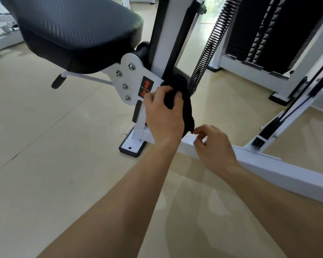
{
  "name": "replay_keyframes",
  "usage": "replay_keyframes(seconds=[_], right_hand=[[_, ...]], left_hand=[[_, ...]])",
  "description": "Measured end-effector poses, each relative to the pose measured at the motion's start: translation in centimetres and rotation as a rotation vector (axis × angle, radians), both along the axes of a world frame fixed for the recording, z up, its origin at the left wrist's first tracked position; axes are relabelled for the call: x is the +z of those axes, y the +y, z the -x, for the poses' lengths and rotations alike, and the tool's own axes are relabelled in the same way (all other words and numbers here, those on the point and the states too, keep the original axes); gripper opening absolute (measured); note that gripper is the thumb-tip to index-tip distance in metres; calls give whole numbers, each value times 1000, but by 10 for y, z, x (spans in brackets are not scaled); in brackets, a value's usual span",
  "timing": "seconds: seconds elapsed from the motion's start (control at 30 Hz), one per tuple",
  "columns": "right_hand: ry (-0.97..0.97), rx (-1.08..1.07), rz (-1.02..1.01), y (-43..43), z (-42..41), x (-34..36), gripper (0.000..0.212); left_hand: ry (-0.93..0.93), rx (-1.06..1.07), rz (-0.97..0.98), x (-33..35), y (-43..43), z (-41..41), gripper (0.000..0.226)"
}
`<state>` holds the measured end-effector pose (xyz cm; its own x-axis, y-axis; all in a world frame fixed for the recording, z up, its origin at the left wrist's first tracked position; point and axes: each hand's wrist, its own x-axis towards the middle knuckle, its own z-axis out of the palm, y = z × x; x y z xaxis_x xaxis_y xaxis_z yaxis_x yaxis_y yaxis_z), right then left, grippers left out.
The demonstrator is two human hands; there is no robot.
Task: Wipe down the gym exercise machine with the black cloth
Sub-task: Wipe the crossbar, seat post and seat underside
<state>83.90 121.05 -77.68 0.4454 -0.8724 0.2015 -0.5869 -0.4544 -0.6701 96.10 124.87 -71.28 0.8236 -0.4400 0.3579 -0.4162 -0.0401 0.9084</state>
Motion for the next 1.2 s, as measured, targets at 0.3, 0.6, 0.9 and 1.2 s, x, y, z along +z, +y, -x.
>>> replay_keyframes(seconds=[0.3,0.6,0.9,1.2], right_hand=[[-19,0,-23,2,-9,4,28],[-94,16,-60,7,-23,8,27],[-64,-23,-103,9,-23,3,30],[-73,-7,-66,14,-30,17,31]], left_hand=[[247,-33,-124,-40,14,-10,13],[360,-18,6,-31,-4,7,5],[247,-73,-207,-51,-8,3,14],[418,122,2,-37,35,-28,15]])
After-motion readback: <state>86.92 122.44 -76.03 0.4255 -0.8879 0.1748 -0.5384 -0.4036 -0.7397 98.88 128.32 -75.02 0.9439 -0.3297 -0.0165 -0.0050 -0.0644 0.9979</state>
